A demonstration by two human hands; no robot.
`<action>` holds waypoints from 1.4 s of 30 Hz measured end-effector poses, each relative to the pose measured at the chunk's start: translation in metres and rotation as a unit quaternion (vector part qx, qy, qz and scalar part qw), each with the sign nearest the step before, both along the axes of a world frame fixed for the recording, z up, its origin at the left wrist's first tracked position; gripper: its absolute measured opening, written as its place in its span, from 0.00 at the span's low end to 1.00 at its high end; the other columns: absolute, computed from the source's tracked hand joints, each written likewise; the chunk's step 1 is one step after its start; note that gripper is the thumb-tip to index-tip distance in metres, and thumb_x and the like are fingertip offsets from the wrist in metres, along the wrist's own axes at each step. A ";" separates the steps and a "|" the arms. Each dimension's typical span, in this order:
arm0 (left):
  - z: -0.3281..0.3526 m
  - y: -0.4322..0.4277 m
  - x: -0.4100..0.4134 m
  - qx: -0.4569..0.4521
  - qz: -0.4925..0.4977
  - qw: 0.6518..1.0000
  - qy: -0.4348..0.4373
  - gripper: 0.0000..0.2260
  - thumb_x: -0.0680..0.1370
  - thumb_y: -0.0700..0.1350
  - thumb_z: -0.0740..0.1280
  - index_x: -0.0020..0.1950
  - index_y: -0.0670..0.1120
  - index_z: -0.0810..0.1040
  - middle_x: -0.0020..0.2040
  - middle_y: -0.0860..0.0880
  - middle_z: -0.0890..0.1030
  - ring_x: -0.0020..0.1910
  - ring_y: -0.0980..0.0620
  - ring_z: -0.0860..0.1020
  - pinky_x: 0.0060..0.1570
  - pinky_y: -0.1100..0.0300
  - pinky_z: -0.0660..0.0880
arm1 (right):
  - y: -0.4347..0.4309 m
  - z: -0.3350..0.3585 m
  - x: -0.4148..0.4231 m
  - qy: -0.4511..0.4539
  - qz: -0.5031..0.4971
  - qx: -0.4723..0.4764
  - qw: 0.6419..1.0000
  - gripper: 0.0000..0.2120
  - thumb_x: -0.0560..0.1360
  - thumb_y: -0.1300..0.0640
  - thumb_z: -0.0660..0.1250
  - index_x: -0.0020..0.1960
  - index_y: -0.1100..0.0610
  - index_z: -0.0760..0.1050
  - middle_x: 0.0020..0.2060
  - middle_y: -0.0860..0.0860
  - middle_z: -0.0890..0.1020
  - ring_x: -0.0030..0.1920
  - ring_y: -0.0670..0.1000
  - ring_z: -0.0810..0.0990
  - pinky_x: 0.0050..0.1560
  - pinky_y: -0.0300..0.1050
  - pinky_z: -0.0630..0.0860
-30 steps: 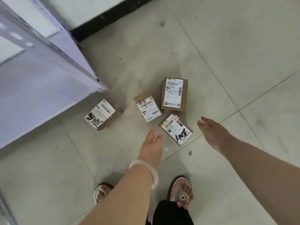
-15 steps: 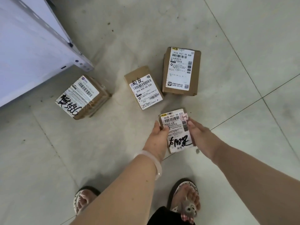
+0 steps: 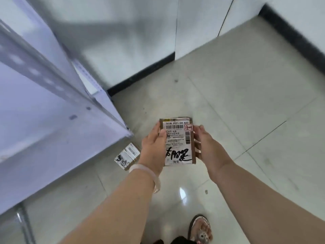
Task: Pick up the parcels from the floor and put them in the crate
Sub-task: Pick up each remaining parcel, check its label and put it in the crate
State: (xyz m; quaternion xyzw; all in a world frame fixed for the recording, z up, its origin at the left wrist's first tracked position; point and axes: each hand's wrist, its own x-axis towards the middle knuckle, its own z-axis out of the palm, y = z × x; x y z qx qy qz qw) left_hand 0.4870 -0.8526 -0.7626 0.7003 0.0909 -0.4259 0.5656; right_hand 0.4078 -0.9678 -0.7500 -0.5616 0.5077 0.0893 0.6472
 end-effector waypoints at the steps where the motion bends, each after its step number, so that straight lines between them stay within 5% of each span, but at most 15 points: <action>1: 0.037 0.000 0.008 -0.007 -0.008 1.000 -0.014 0.20 0.70 0.62 0.57 0.62 0.65 0.74 0.63 0.44 0.75 0.58 0.46 0.78 0.54 0.46 0.79 | 0.001 0.037 0.007 -0.021 -0.006 -0.003 1.000 0.20 0.70 0.31 0.53 0.47 0.35 0.81 0.52 0.44 0.83 0.56 0.50 0.80 0.64 0.55 0.72; 6: 0.223 0.008 0.030 -0.052 -0.038 0.994 -0.090 0.18 0.75 0.59 0.57 0.65 0.62 0.72 0.62 0.45 0.76 0.56 0.47 0.79 0.44 0.55 0.81 | 0.007 0.227 0.019 -0.110 -0.009 -0.044 0.993 0.21 0.76 0.33 0.51 0.46 0.38 0.81 0.52 0.42 0.82 0.60 0.49 0.78 0.68 0.56 0.68; 9: 0.345 0.017 0.031 -0.106 -0.060 0.981 -0.150 0.13 0.81 0.52 0.55 0.62 0.59 0.75 0.56 0.48 0.82 0.52 0.52 0.82 0.51 0.53 0.80 | 0.020 0.347 0.017 -0.162 0.005 -0.116 0.980 0.19 0.78 0.37 0.51 0.44 0.37 0.80 0.50 0.40 0.81 0.57 0.46 0.78 0.66 0.52 0.69; 14: 0.506 0.053 0.009 -0.187 -0.075 0.954 -0.220 0.16 0.82 0.46 0.54 0.47 0.64 0.77 0.48 0.56 0.84 0.49 0.55 0.82 0.49 0.56 0.79 | 0.064 0.510 0.001 -0.258 -0.002 -0.191 0.947 0.18 0.83 0.49 0.50 0.41 0.42 0.75 0.38 0.39 0.80 0.43 0.40 0.79 0.46 0.42 0.75; 17: 0.576 0.086 -0.004 -0.218 -0.049 0.941 -0.254 0.13 0.83 0.47 0.55 0.51 0.62 0.76 0.50 0.57 0.83 0.47 0.60 0.81 0.44 0.62 0.77 | 0.095 0.575 -0.010 -0.294 0.008 -0.223 0.930 0.19 0.83 0.49 0.50 0.40 0.43 0.76 0.37 0.37 0.81 0.42 0.38 0.79 0.49 0.42 0.74; 19: 0.609 0.111 -0.014 -0.221 -0.036 0.935 -0.274 0.12 0.82 0.50 0.55 0.61 0.61 0.74 0.57 0.55 0.82 0.51 0.60 0.80 0.51 0.58 0.78 | 0.116 0.604 -0.018 -0.329 0.030 -0.239 0.913 0.19 0.83 0.48 0.49 0.41 0.42 0.76 0.39 0.35 0.81 0.42 0.35 0.78 0.47 0.40 0.74; 23: 0.646 0.176 -0.038 -0.197 0.010 0.927 -0.320 0.19 0.81 0.57 0.55 0.72 0.60 0.65 0.67 0.53 0.76 0.65 0.50 0.74 0.67 0.46 0.70 | 0.168 0.641 -0.034 -0.380 0.080 -0.228 0.893 0.21 0.83 0.52 0.48 0.39 0.43 0.75 0.34 0.36 0.82 0.36 0.33 0.80 0.43 0.39 0.74; 28: 0.659 0.276 -0.089 -0.172 0.108 0.921 -0.334 0.20 0.80 0.57 0.57 0.72 0.58 0.66 0.63 0.52 0.79 0.59 0.52 0.78 0.60 0.50 0.75 | 0.247 0.639 -0.045 -0.387 0.179 -0.167 0.889 0.18 0.81 0.40 0.47 0.49 0.39 0.76 0.56 0.44 0.80 0.59 0.48 0.77 0.64 0.55 0.72; 33: 0.664 0.375 -0.126 -0.108 0.206 0.912 -0.337 0.15 0.81 0.54 0.56 0.66 0.54 0.71 0.54 0.50 0.82 0.50 0.53 0.81 0.45 0.56 0.78 | 0.340 0.644 -0.061 -0.398 0.256 -0.098 0.876 0.17 0.81 0.40 0.47 0.56 0.40 0.74 0.61 0.45 0.78 0.64 0.48 0.75 0.67 0.57 0.70; 36: 0.670 0.441 -0.144 -0.066 0.252 0.902 -0.345 0.16 0.80 0.56 0.55 0.65 0.55 0.72 0.55 0.51 0.81 0.52 0.51 0.80 0.51 0.52 0.79 | 0.403 0.649 -0.064 -0.411 0.299 -0.073 0.858 0.18 0.82 0.41 0.47 0.60 0.42 0.73 0.63 0.45 0.77 0.65 0.48 0.74 0.67 0.57 0.70; 42: 0.676 0.586 -0.175 -0.058 0.338 0.870 -0.354 0.14 0.80 0.55 0.55 0.62 0.56 0.74 0.54 0.52 0.82 0.52 0.54 0.80 0.55 0.48 0.78 | 0.547 0.660 -0.068 -0.422 0.384 -0.046 0.820 0.17 0.82 0.41 0.47 0.53 0.39 0.75 0.61 0.45 0.77 0.65 0.49 0.74 0.68 0.56 0.70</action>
